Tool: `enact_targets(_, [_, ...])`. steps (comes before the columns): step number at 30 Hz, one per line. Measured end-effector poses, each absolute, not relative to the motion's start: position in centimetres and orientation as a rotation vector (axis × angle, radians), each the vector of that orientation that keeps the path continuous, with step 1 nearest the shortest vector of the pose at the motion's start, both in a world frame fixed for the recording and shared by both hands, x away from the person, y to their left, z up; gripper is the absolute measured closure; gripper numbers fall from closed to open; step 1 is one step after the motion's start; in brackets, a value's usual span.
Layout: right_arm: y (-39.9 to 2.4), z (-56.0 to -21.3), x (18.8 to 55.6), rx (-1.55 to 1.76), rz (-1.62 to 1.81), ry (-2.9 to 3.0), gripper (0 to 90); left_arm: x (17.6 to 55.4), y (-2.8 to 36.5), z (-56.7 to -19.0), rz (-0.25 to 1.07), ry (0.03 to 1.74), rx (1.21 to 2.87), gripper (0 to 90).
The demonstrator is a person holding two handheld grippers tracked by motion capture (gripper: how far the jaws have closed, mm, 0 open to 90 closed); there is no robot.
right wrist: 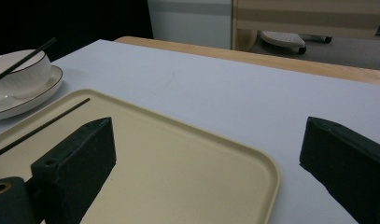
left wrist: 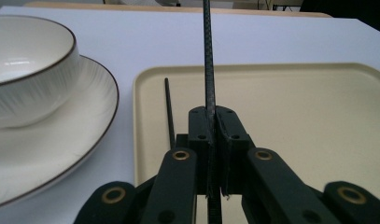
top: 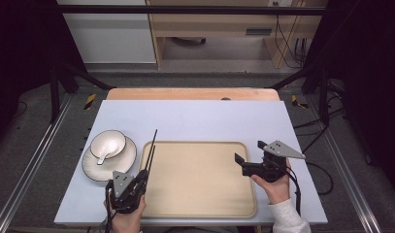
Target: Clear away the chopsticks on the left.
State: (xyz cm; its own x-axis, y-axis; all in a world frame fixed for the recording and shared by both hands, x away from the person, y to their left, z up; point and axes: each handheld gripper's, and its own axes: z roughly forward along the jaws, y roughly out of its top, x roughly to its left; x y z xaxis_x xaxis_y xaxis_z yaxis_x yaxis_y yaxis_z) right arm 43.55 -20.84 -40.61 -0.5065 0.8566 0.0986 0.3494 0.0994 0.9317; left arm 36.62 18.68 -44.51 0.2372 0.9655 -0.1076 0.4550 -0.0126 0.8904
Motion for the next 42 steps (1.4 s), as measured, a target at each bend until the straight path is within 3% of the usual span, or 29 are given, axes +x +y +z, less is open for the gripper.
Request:
enact_targets(12, [-20.7,-40.7,43.6,1.171,1.396,1.918,3.9,37.0,17.5,-47.5,0.675,1.416,1.657,85.4])
enact_targets(33, [-20.5,-40.9,43.7,1.166,1.384,1.932,3.9,38.0,16.5,-48.6,0.661,1.47,1.782,84.6])
enact_targets(42, [-20.6,-40.8,43.7,1.163,1.387,1.928,3.8,37.9,17.1,-47.0,0.631,1.405,1.766,74.2])
